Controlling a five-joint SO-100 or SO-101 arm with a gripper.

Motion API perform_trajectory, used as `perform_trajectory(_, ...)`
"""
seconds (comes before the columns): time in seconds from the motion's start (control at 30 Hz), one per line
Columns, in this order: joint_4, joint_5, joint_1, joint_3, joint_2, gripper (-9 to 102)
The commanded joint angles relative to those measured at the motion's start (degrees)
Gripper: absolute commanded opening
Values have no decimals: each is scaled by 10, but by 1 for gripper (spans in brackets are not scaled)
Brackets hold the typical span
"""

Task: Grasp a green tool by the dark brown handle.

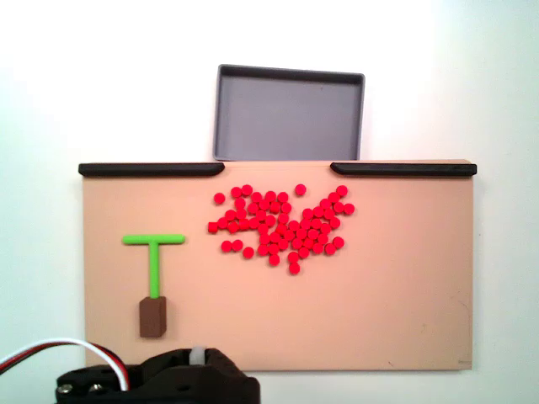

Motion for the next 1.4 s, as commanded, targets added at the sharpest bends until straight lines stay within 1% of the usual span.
perform_trajectory(0.0,-3,13,-15,-38,-12,0)
perform_trajectory(0.3,-3,20,-43,-81,-47,0)
perform_trajectory(0.63,-3,-4,-45,-87,-53,8)
perform_trajectory(0.73,-3,1,-45,-87,-55,12)
perform_trajectory(0.87,-3,0,-45,-87,-62,15)
perform_trajectory(1.07,-24,9,-47,-83,-73,15)
perform_trajectory(1.37,-25,25,-43,-77,-86,16)
